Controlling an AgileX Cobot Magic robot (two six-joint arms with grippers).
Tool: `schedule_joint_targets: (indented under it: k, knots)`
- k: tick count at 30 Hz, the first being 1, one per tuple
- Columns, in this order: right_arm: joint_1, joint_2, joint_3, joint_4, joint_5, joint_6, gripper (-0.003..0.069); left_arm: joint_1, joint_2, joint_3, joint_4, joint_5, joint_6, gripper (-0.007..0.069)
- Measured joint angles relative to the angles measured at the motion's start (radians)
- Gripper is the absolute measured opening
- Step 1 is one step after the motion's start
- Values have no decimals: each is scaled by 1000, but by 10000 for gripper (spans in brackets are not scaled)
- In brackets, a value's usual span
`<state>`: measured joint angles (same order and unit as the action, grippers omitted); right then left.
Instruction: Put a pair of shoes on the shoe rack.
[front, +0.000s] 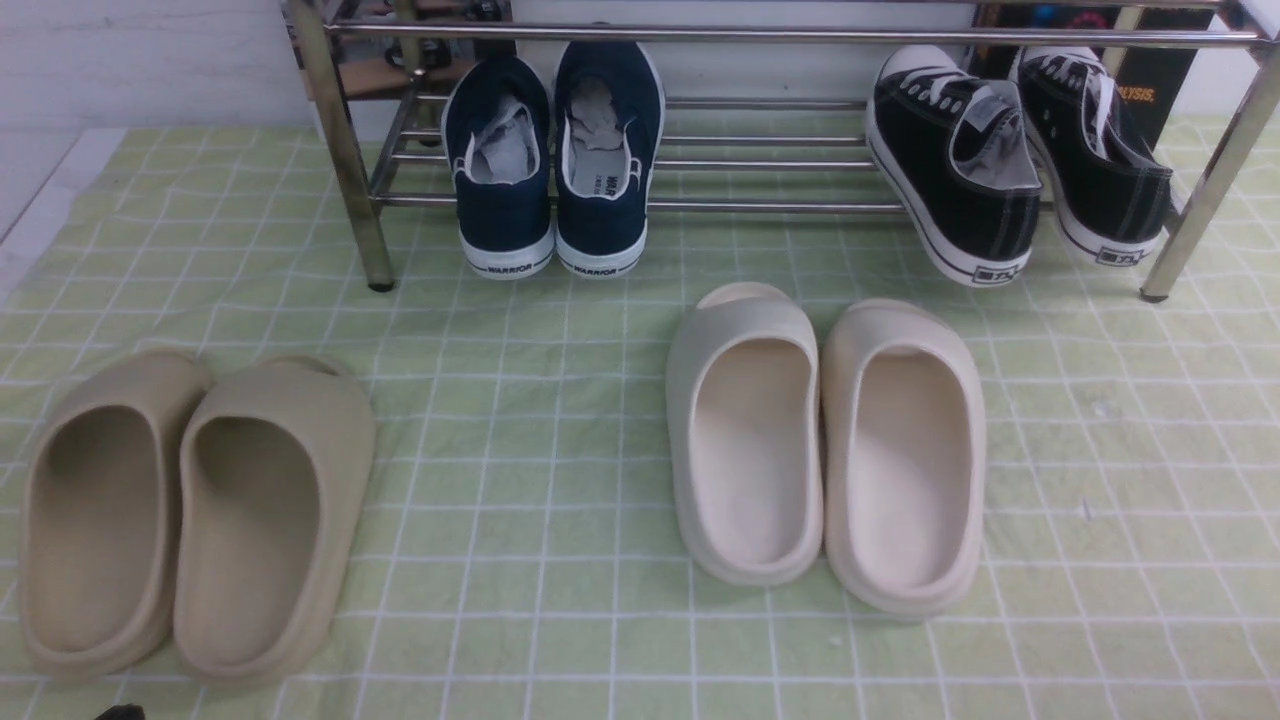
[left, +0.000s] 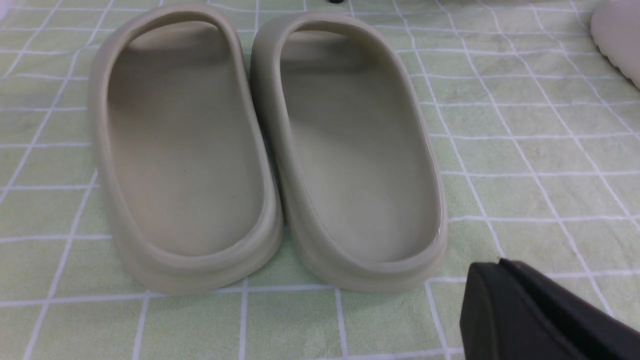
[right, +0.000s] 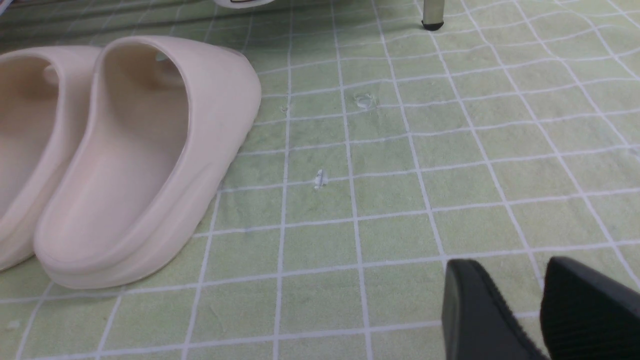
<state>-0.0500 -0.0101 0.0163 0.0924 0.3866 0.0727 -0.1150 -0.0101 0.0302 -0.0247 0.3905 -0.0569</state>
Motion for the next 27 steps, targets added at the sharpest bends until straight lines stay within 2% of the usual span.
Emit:
schedule_joint_targets:
  k: [27]
  knots:
    - [0, 0, 0, 0, 0, 0, 239, 0, 0, 0, -1, 0, 0, 13]
